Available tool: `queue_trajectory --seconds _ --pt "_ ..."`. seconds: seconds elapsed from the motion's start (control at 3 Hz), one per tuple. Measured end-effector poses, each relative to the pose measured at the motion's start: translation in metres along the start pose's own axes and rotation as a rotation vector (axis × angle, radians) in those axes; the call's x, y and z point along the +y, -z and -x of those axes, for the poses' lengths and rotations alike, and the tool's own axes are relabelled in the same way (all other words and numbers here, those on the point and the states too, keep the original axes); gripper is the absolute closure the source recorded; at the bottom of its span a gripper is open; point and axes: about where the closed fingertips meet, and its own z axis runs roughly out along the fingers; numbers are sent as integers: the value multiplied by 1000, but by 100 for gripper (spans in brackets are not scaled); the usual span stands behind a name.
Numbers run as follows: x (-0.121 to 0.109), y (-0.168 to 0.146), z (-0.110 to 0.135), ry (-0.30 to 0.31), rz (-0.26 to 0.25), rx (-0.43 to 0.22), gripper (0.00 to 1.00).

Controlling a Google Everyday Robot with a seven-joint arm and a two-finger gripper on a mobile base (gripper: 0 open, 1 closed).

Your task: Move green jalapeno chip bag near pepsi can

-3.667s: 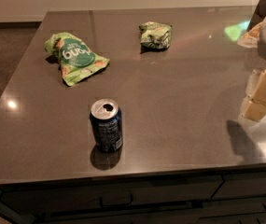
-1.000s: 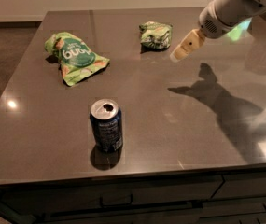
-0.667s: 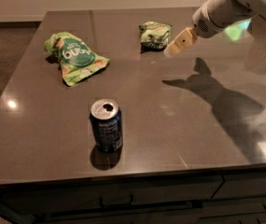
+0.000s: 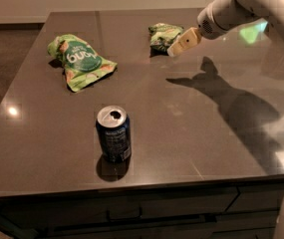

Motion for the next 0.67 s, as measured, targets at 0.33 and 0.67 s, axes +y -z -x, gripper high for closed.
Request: queue_trajectory --seconds 0.33,0.67 --pt "-6 -16 5 -3 -29 10 0" --pt "-21 -39 19 -41 -68 -12 0"
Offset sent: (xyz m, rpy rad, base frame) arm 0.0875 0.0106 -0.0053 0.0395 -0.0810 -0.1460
